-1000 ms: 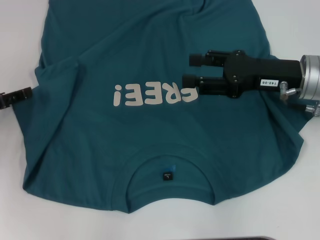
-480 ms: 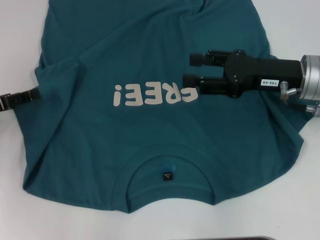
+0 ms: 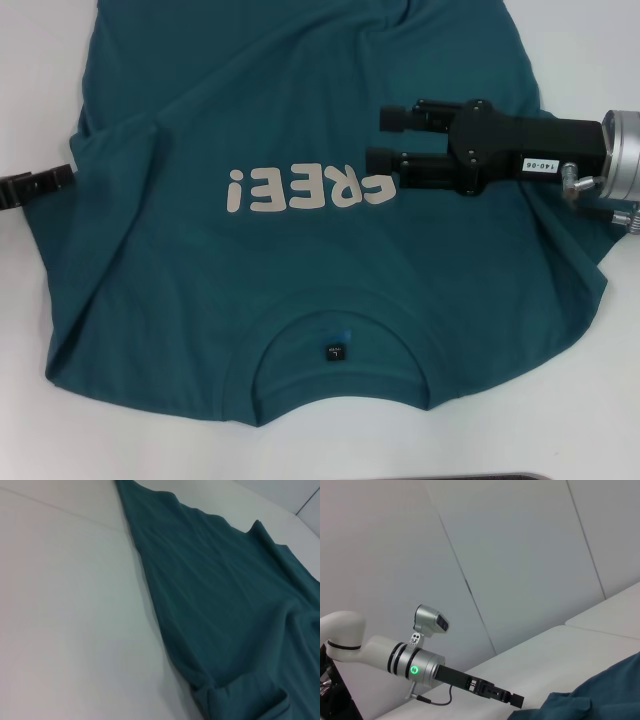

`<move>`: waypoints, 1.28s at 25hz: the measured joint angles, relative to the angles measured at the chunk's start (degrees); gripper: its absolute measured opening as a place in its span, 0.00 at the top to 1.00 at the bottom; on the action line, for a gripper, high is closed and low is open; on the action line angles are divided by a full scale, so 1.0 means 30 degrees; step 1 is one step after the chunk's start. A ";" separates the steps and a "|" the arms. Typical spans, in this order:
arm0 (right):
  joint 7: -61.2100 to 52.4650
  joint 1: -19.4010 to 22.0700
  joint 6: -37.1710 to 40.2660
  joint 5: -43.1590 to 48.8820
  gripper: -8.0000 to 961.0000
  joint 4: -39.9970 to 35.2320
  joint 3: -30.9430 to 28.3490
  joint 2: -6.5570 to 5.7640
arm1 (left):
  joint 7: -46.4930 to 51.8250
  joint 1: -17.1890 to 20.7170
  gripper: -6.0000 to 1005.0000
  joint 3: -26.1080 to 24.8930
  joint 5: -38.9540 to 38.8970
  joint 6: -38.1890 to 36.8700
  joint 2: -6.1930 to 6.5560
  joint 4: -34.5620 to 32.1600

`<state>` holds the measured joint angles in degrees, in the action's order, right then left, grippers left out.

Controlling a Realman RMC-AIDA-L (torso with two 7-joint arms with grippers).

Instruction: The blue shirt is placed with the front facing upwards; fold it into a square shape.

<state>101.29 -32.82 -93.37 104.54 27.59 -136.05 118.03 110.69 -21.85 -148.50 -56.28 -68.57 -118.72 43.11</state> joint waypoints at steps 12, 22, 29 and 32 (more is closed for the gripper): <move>0.0001 0.0000 -0.0078 -0.0080 0.21 0.0000 0.0000 -0.0030 | -0.0460 -0.0193 0.30 0.0299 0.0019 0.0878 -0.0239 -0.0157; 0.0011 -0.0014 -0.0078 -0.0080 0.21 0.0000 0.0000 -0.0041 | -0.0479 -0.0047 0.30 0.0457 0.0515 0.0123 -0.0175 -0.0168; 0.0006 0.0004 -0.0077 -0.0129 0.21 0.0000 0.0000 -0.0059 | -0.0482 -0.0045 0.30 0.0457 0.0543 -0.1391 0.0064 0.0021; 0.0006 0.0011 -0.0076 -0.0131 0.21 0.0000 0.0001 -0.0058 | -0.0482 -0.0081 0.30 0.0456 0.0542 -0.1980 0.0141 0.0028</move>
<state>101.31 -32.78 -93.60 104.15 27.59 -136.05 117.85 109.24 -22.09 -147.13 -54.65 -74.52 -118.30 43.20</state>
